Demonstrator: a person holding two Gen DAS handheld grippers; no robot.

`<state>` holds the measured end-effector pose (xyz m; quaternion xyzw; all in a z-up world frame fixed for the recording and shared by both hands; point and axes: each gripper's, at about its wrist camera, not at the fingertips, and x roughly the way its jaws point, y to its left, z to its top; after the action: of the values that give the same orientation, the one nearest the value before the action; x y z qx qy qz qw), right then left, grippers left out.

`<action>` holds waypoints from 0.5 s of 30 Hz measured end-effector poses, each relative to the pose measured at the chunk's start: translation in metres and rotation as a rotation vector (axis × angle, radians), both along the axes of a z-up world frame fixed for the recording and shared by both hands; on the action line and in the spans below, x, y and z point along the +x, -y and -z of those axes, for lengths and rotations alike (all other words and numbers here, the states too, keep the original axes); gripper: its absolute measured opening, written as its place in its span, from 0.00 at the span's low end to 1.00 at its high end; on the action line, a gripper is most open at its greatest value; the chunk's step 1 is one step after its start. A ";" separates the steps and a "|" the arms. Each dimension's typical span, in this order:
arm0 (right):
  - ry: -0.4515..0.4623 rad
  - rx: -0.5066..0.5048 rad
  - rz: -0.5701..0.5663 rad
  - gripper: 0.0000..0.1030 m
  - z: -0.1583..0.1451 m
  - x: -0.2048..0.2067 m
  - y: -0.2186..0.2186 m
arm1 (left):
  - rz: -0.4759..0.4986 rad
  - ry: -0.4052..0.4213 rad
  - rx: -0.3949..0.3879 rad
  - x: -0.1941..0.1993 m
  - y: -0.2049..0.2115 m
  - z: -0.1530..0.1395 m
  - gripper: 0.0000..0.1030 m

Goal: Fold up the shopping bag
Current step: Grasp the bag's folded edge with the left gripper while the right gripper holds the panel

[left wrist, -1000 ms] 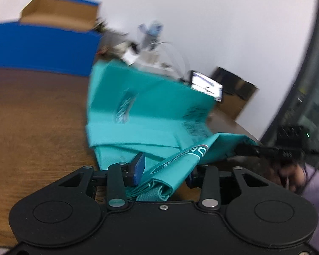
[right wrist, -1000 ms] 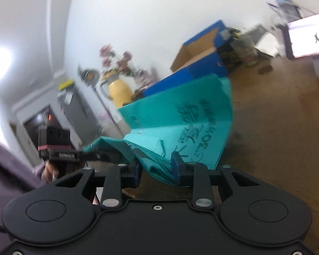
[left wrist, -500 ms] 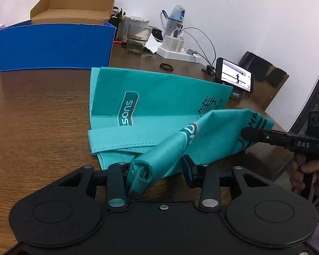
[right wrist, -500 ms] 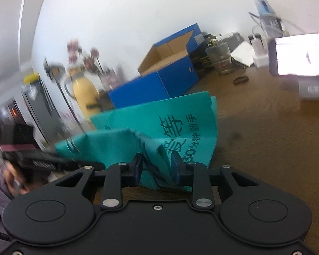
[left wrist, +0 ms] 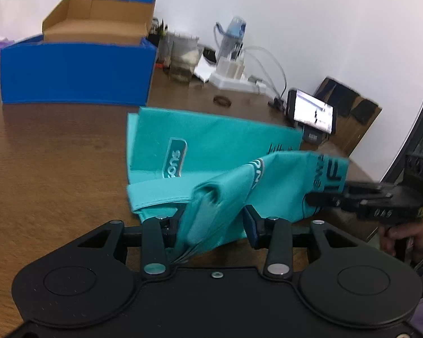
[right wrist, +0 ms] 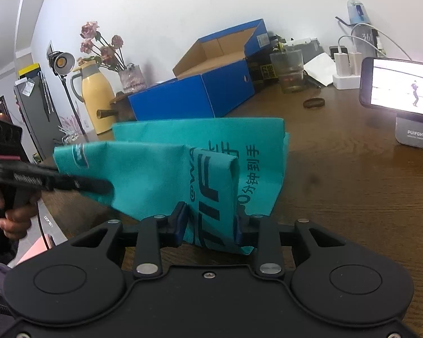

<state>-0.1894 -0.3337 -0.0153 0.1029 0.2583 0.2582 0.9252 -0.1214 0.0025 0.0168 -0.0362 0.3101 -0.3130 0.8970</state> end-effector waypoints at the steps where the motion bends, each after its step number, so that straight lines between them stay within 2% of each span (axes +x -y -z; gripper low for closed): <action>1: -0.004 0.006 -0.002 0.33 0.000 0.001 0.000 | -0.003 0.019 0.004 -0.001 -0.001 -0.003 0.40; 5: -0.020 0.028 -0.011 0.33 0.001 0.003 0.000 | -0.023 0.065 0.040 -0.005 0.003 -0.007 0.41; 7: -0.028 0.040 -0.015 0.33 0.001 0.005 0.000 | -0.054 0.050 0.040 0.000 0.005 -0.002 0.44; 9: -0.037 0.051 -0.019 0.34 0.001 0.006 0.000 | -0.089 0.001 0.052 0.007 0.007 0.005 0.44; 12: -0.057 0.105 -0.010 0.39 0.004 0.008 0.004 | -0.102 -0.028 0.081 0.014 0.012 0.007 0.44; 15: -0.074 0.179 -0.020 0.54 0.003 0.010 0.007 | -0.092 -0.045 0.102 0.019 0.012 0.006 0.43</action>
<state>-0.1798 -0.3411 -0.0183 0.1918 0.2693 0.2856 0.8995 -0.1027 -0.0096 0.0106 -0.0119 0.3439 -0.2542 0.9039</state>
